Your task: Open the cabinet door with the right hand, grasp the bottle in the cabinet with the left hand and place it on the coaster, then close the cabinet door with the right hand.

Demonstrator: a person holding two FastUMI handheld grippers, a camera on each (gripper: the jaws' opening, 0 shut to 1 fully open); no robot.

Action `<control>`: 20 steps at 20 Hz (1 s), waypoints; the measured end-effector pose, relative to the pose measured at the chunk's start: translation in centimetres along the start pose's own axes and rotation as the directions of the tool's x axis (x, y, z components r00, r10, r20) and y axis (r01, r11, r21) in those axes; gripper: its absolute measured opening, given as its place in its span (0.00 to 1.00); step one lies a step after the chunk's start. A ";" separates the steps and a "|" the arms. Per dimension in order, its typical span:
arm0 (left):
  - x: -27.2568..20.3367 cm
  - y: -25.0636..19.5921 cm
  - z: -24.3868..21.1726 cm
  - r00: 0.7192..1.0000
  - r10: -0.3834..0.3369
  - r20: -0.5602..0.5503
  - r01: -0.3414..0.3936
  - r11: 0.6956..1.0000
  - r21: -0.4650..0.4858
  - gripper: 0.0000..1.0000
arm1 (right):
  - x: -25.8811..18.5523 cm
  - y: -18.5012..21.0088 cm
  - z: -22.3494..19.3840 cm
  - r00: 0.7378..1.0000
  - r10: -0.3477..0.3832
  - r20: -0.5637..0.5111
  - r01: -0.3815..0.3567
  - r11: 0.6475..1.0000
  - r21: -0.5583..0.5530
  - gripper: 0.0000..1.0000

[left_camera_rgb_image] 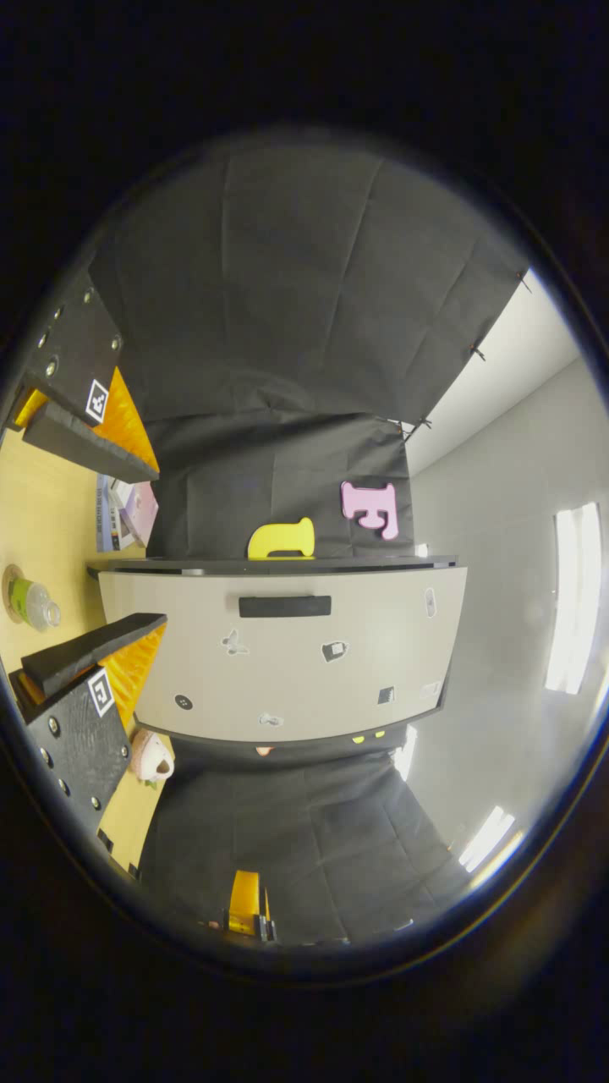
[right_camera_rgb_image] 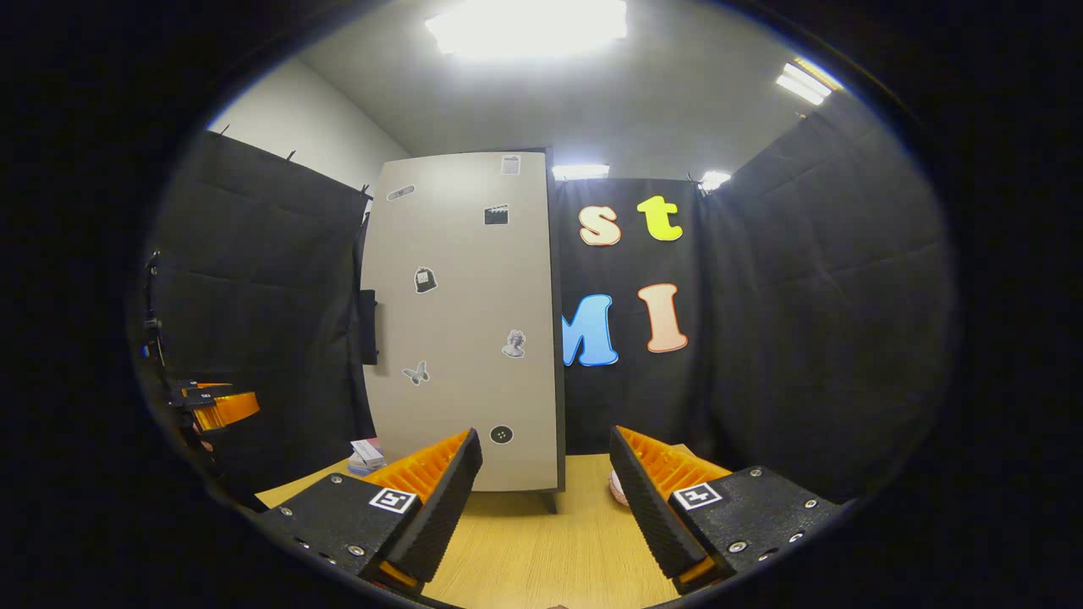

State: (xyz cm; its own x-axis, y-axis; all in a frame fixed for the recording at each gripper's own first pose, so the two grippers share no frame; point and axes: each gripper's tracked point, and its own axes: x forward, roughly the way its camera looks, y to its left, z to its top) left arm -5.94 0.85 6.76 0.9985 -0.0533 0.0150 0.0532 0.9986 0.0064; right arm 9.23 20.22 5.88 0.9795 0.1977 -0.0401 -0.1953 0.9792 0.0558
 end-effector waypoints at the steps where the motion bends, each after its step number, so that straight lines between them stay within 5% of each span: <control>1: -0.2 0.0 0.0 1.000 0.000 -0.001 0.000 1.000 0.001 0.92 | 0.0 0.0 0.0 1.000 -0.001 0.002 0.001 1.000 0.001 0.94; 19: -2.1 0.5 0.3 1.000 0.014 0.001 -0.014 1.000 0.011 0.92 | -2.1 -0.4 0.0 0.999 -0.042 0.019 0.042 0.999 0.003 0.94; 20: -2.2 0.5 0.3 1.000 0.016 0.001 -0.016 1.000 0.011 0.85 | -2.1 -0.4 0.1 0.999 -0.043 0.021 0.043 0.999 0.006 0.94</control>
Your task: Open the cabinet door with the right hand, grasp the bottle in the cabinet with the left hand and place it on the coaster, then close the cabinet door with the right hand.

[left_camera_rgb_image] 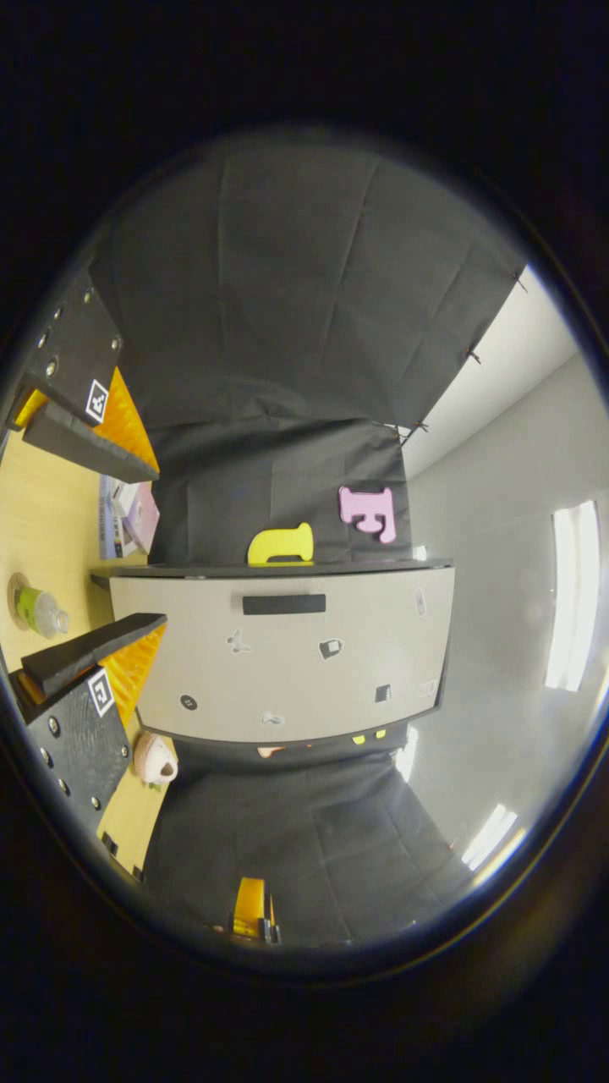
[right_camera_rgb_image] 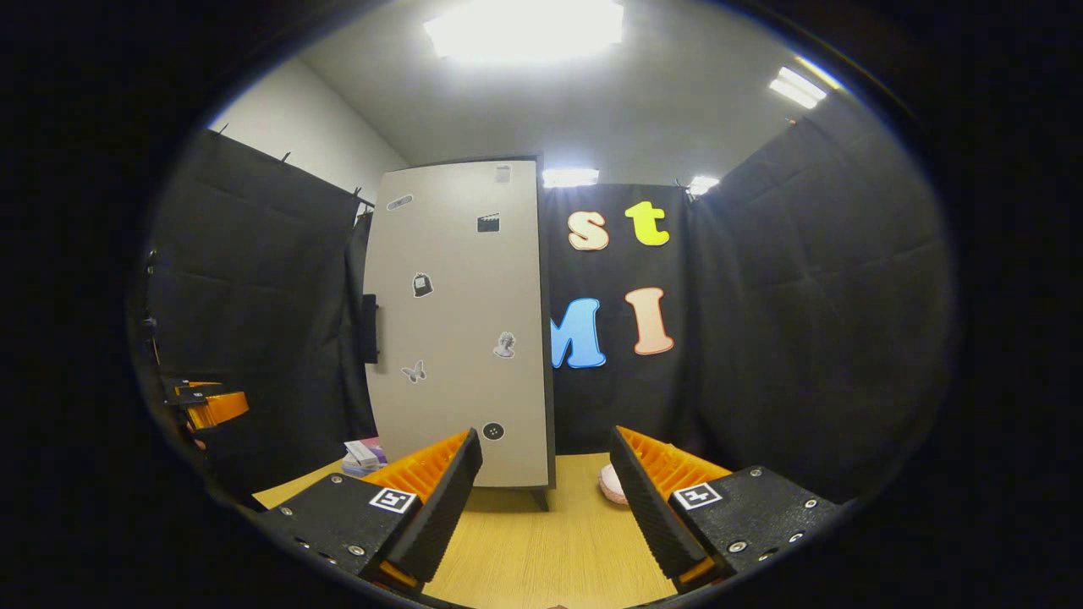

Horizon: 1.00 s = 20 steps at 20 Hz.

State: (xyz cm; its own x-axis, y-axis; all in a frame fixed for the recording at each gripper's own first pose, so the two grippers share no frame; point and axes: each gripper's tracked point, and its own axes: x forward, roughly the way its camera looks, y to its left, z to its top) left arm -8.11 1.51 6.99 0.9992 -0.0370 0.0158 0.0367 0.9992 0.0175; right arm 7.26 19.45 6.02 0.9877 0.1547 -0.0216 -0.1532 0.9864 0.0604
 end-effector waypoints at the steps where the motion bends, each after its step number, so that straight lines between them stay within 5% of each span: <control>1: 0.0 0.1 -0.1 1.000 0.001 0.000 -0.001 1.000 0.000 0.89 | 0.0 0.1 0.0 1.000 0.000 0.001 0.000 1.000 0.003 0.94; 20: 0.8 1.0 -0.4 1.000 0.007 -0.002 -0.007 1.000 -0.011 0.92 | 0.6 0.5 0.0 1.000 0.005 0.001 -0.005 1.000 -0.003 0.94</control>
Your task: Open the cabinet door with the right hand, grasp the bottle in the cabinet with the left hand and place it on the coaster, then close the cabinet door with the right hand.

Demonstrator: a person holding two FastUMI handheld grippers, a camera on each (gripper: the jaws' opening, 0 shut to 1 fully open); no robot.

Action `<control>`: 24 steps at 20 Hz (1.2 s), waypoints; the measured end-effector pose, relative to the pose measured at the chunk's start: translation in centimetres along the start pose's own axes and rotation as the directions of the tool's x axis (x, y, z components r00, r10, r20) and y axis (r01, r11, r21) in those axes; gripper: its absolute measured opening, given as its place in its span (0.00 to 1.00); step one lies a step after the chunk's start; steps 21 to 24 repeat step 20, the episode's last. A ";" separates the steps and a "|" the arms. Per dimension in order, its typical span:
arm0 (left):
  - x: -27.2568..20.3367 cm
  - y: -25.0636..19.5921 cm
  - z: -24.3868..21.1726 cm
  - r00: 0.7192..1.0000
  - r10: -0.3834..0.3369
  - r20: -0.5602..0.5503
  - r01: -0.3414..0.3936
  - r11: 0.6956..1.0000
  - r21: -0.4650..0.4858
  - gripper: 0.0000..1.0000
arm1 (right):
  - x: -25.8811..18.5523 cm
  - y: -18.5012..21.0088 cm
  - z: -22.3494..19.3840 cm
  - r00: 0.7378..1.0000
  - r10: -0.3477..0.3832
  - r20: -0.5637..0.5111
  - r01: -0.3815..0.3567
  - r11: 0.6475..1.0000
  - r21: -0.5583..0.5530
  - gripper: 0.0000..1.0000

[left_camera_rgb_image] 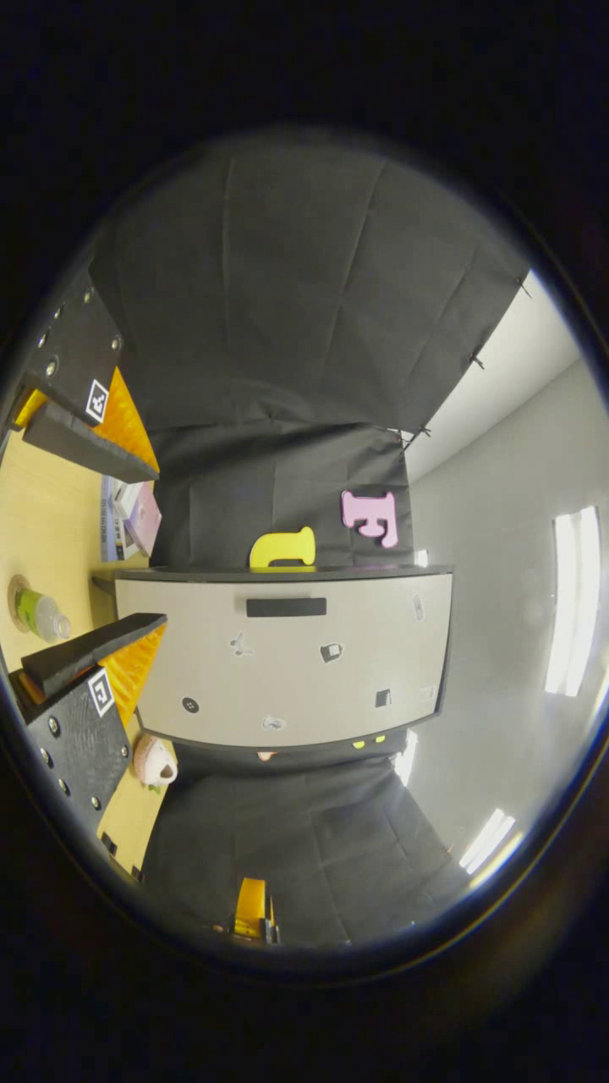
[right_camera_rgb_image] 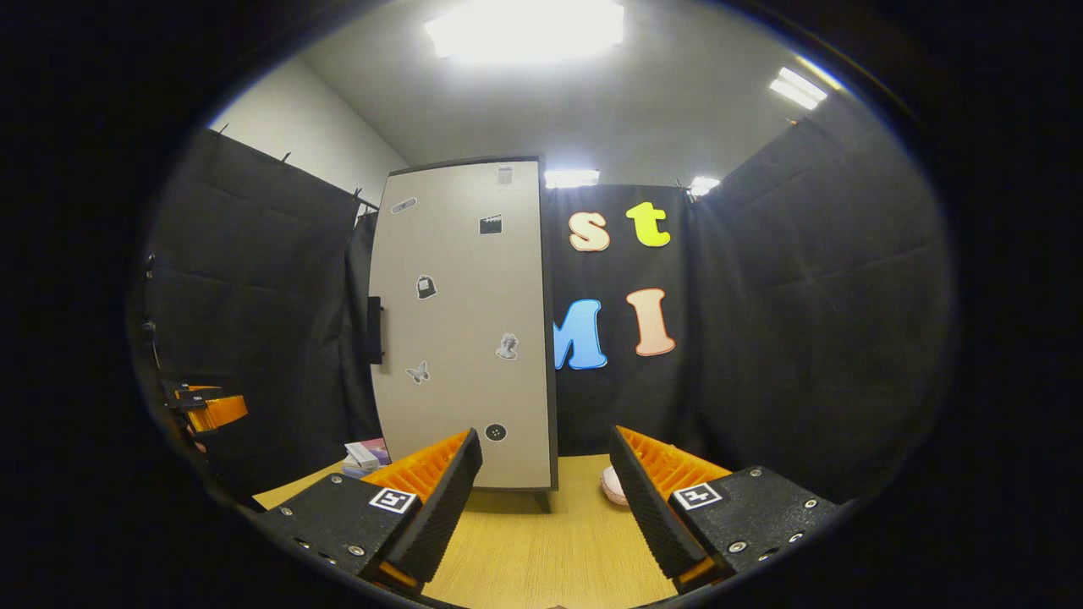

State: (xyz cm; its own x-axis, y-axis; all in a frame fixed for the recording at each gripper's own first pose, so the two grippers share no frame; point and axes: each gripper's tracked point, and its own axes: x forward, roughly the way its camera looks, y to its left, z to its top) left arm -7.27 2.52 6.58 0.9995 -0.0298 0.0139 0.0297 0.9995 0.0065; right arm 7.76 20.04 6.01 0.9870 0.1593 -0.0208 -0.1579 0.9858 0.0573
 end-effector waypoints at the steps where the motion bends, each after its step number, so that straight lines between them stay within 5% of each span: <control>1: 0.1 0.0 0.1 1.000 -0.001 0.002 0.001 1.000 0.001 0.92 | 0.1 0.0 0.0 1.000 -0.001 0.000 0.001 1.000 -0.001 0.94; 24: 1.6 0.3 0.1 1.000 -0.007 0.010 0.007 1.000 0.008 0.89 | 1.1 0.2 0.1 1.000 -0.005 0.006 0.005 1.000 0.000 0.94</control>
